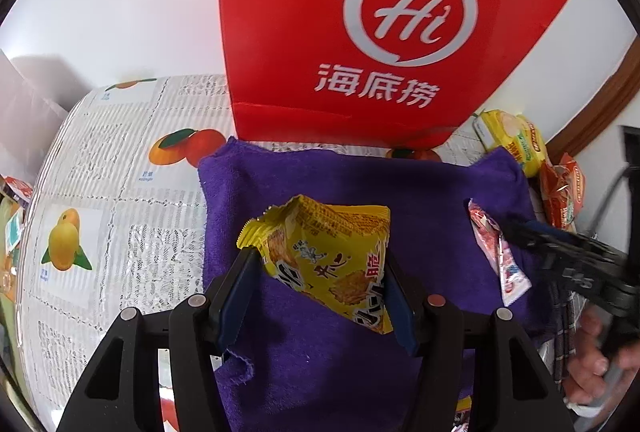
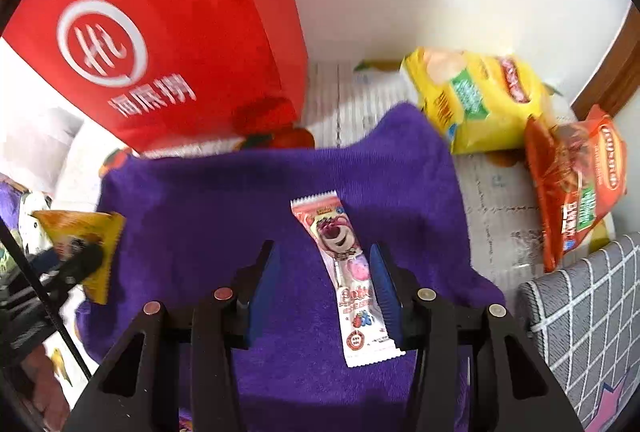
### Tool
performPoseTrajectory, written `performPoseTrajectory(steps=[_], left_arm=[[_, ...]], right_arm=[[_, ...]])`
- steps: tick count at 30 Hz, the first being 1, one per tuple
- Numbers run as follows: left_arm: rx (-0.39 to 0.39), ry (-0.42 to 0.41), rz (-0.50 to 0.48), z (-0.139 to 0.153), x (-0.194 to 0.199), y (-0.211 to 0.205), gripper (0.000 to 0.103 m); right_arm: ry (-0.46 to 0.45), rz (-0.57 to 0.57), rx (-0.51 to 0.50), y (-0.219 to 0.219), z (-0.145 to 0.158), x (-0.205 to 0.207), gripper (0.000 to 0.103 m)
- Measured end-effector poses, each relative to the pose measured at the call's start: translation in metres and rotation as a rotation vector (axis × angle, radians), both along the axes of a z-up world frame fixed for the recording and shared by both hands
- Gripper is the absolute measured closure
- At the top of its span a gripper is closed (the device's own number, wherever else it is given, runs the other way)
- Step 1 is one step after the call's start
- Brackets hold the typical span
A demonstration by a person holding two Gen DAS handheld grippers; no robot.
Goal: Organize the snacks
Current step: 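Open the right tool to drop the candy stick while the left tool releases the yellow packet onto the towel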
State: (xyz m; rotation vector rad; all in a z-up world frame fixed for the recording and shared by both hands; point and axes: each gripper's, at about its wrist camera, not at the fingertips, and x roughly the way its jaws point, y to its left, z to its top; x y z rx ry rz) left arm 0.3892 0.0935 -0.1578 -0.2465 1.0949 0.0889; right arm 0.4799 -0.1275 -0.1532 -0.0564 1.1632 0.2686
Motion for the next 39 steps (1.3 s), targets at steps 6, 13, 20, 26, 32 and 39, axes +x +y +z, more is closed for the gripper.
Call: performPoseTrajectory(steps=[6,13,20,26,32,39], left_arm=[[-0.003,0.039,0.014,-0.015,0.005,0.001,0.045],[-0.035,0.069,0.017,-0.026,0.005,-0.001,0.045],[-0.036,0.087,0.027,-0.031,0.005,-0.002,0.045],[-0.041,0.095,0.019,-0.033,0.007,-0.006,0.045],[-0.057,0.108,0.006,-0.035,0.009,-0.008,0.029],[-0.023,0.065,-0.007,-0.022,0.007,-0.015,0.027]], right_arm=[[-0.078,-0.019,0.02,0.002,0.026,-0.014,0.056],[-0.141,-0.042,0.078,-0.004,0.045,-0.02,0.056],[-0.135,-0.035,0.096,-0.003,0.047,-0.023,0.056],[-0.102,-0.024,0.078,0.004,0.041,-0.023,0.056],[-0.099,-0.019,0.083,0.006,0.042,-0.025,0.056],[-0.123,-0.002,0.086,0.008,0.051,-0.031,0.056]])
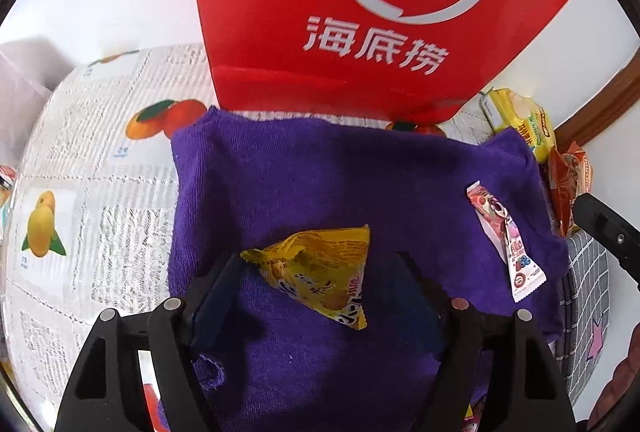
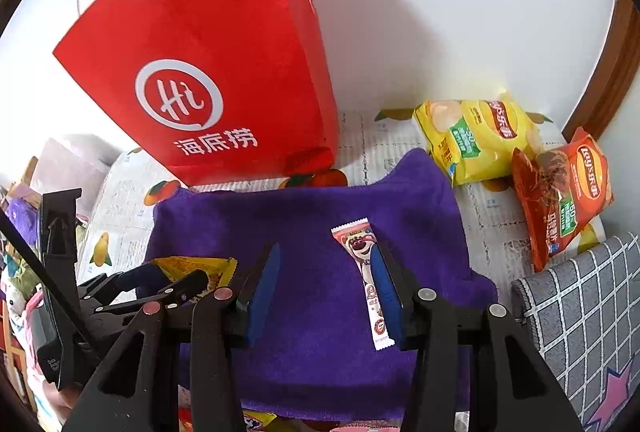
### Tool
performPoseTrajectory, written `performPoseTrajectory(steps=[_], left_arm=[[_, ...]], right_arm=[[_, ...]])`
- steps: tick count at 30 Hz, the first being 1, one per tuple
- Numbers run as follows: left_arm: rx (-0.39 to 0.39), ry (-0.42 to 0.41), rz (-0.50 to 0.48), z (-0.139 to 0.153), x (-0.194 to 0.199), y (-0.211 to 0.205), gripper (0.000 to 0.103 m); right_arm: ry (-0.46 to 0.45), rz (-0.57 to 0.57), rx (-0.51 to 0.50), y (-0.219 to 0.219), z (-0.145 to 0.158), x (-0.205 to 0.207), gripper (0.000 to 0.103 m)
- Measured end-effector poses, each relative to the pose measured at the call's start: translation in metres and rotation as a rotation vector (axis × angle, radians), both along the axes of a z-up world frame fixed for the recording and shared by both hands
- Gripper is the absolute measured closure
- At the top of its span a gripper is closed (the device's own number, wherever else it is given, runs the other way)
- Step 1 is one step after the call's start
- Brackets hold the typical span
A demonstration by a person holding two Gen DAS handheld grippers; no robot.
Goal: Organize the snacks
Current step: 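Open the right tool to drop the candy stick while the left tool releases the yellow packet onto the towel, then move the right tool back to the pile and grasp the blue biscuit packet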
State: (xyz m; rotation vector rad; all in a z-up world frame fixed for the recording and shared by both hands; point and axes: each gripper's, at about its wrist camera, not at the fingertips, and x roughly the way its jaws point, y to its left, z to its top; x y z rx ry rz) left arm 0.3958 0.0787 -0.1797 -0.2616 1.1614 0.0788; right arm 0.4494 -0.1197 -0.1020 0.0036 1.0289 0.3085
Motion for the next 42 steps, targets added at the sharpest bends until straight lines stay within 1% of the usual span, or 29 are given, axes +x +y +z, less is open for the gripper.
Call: performPoseTrajectory(steps=[3,6,9,14,18,19,22,25,30,32,35,40,42], left_arm=[[0.053,-0.023,-0.002,0.008,-0.002,-0.005,0.027],[0.08,-0.055,-0.003,0.016,-0.005,-0.008,0.027],[0.104,-0.085,-0.014,0.026,-0.008,-0.011,0.027],[0.069,-0.128,-0.014,0.039,-0.013,-0.011,0.027],[0.065,-0.133,-0.037,0.043,-0.018,-0.017,0.027],[0.066,-0.137,-0.042,0.045,-0.019,-0.019,0.027],[0.07,-0.15,-0.047,0.05,-0.023,-0.023,0.027],[0.064,-0.163,-0.059,0.056,-0.026,-0.026,0.027],[0.029,-0.194,-0.066,0.07,-0.035,-0.026,0.027],[0.021,-0.206,-0.066,0.075,-0.038,-0.028,0.027],[0.006,-0.211,-0.079,0.081,-0.041,-0.031,0.027],[-0.014,-0.215,-0.106,0.085,-0.045,-0.038,0.027],[-0.01,-0.215,-0.112,0.086,-0.047,-0.04,0.027]], right_arm=[[-0.01,0.0,-0.001,0.0,0.005,-0.002,0.056],[-0.032,-0.006,0.0,-0.002,0.011,-0.005,0.055],[-0.061,-0.016,-0.004,-0.004,0.016,-0.007,0.053],[-0.108,-0.007,-0.003,-0.004,0.03,-0.015,0.053],[-0.156,0.028,-0.015,0.002,0.047,-0.032,0.053],[-0.177,0.033,-0.004,0.002,0.053,-0.038,0.053],[-0.191,0.03,0.016,-0.004,0.057,-0.051,0.053],[-0.149,0.02,0.034,-0.02,0.05,-0.064,0.053],[-0.079,-0.077,-0.011,-0.066,0.021,-0.09,0.053],[-0.023,-0.136,-0.009,-0.089,0.004,-0.103,0.053],[0.07,-0.192,0.003,-0.114,-0.025,-0.121,0.053],[0.169,-0.265,0.045,-0.135,-0.059,-0.144,0.053],[0.181,-0.286,0.062,-0.139,-0.068,-0.149,0.053]])
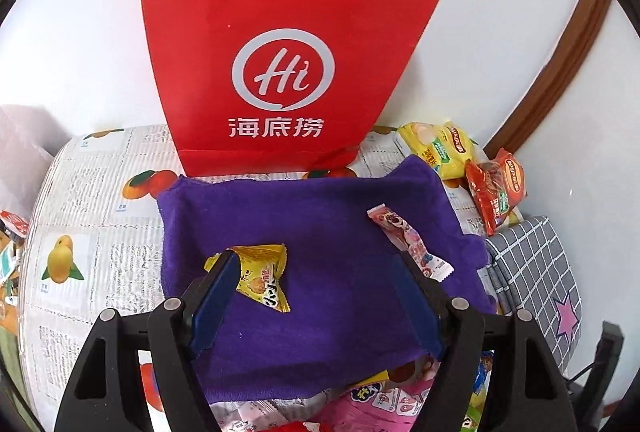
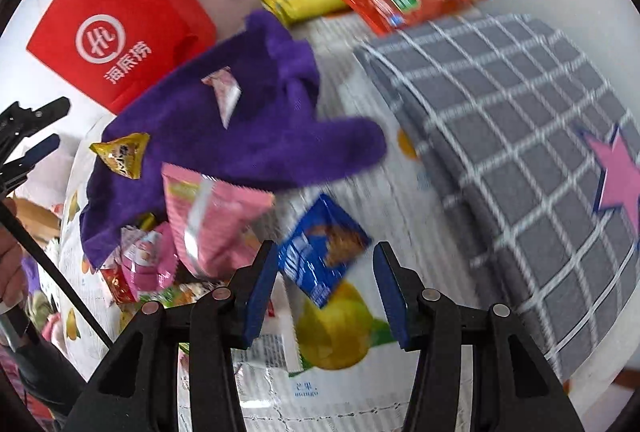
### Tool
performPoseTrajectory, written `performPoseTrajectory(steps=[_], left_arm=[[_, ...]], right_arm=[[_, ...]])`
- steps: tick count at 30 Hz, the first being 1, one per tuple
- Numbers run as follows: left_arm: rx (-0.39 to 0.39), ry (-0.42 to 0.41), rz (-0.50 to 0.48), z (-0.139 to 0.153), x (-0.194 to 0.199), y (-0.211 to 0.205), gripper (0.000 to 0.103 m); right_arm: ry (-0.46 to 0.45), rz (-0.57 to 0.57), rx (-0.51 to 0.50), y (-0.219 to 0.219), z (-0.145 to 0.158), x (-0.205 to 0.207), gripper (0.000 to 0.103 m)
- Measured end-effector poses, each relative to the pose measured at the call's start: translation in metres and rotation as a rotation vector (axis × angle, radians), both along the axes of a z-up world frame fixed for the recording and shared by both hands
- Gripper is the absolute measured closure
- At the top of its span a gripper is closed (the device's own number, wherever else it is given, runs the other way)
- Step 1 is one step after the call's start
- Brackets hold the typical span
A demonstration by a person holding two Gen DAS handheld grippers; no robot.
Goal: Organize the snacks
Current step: 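Move the right tool back to the pile and grasp the blue biscuit packet, then lift the blue biscuit packet with the right tool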
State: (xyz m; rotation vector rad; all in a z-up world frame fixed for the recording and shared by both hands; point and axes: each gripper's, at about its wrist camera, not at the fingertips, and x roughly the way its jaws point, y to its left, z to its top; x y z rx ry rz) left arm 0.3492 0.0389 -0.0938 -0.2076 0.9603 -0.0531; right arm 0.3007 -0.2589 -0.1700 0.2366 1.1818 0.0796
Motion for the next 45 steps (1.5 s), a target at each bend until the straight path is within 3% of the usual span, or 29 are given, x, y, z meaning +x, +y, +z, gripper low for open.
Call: performPoseTrajectory(steps=[10,18,27,31,45], left_arm=[[-0.006,0.004,0.01,0.001,0.0,0.002,0.027],[-0.012,0.007,0.026,0.003,0.0,0.009,0.027],[-0.012,0.0,0.017,0.006,-0.001,0.009,0.027],[-0.013,-0.011,0.016,0.011,-0.004,0.009,0.027],[-0.015,-0.033,0.0,0.023,-0.01,0.006,0.027]], right_arm=[[0.058,-0.052,0.053,0.005,-0.031,0.003,0.057],[0.059,-0.054,-0.02,0.021,-0.032,0.021,0.056],[0.002,0.003,-0.188,0.047,-0.037,0.034,0.052],[-0.028,0.021,-0.192,0.048,-0.038,0.034,0.057],[-0.037,-0.004,-0.167,0.02,-0.022,-0.008,0.059]])
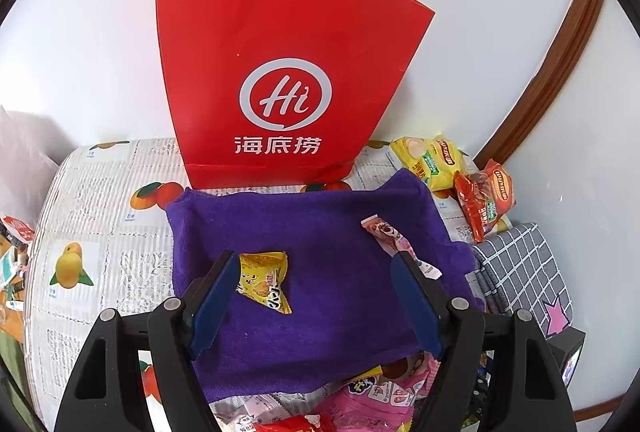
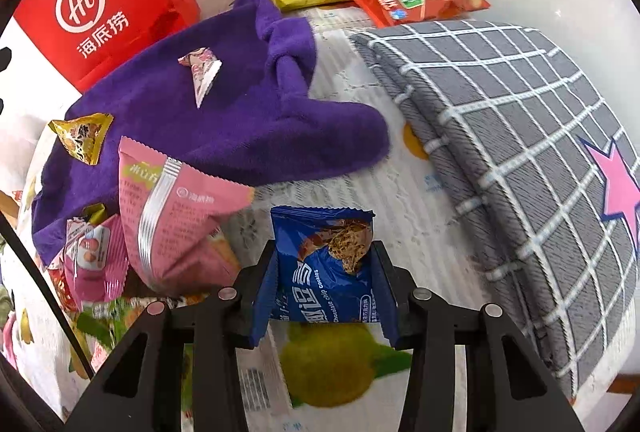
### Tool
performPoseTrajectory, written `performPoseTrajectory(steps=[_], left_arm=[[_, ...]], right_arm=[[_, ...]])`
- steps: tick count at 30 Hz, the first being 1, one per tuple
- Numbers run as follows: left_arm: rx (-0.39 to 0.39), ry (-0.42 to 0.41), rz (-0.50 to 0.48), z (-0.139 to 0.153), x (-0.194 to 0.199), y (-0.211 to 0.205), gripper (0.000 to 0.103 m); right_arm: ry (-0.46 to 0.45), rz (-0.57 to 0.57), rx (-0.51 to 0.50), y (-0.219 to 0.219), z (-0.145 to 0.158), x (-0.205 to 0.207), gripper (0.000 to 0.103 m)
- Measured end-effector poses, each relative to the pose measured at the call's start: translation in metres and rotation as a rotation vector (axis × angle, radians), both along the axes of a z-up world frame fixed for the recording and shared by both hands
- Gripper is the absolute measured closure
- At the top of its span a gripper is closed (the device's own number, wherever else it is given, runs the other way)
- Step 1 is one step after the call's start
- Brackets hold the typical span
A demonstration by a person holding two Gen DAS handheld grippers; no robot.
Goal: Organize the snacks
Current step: 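Lift the blue biscuit packet with the right tool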
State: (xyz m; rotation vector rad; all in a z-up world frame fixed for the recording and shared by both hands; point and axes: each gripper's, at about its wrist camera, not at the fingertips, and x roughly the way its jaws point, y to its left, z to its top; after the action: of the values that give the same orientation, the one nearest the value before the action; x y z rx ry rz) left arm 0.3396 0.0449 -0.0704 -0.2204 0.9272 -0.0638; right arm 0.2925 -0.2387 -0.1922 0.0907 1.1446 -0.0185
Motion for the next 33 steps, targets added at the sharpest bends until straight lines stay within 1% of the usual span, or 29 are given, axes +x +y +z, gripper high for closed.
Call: performPoseTrajectory(steps=[5,11,27,32,33], left_arm=[[0.002,-0.004,-0.008,0.001,-0.002,-0.003,0.027],[0.0,-0.004,-0.007,0.002,-0.002,-0.003,0.027],[-0.015,-0.015,-0.01,0.007,-0.006,-0.001,0.027],[-0.022,-0.023,-0.016,0.01,-0.008,-0.002,0.027],[-0.022,-0.024,-0.017,0.01,-0.008,-0.001,0.027]], right_arm=[[0.028,0.009,-0.026,-0.001,-0.006,-0.002,0.059],[0.002,0.032,-0.108,0.012,-0.01,-0.004,0.056],[-0.06,0.034,-0.096,0.013,-0.013,-0.014,0.055],[-0.058,0.032,-0.095,0.013,-0.011,-0.015,0.055],[-0.034,0.027,-0.102,0.013,-0.011,-0.014,0.055]])
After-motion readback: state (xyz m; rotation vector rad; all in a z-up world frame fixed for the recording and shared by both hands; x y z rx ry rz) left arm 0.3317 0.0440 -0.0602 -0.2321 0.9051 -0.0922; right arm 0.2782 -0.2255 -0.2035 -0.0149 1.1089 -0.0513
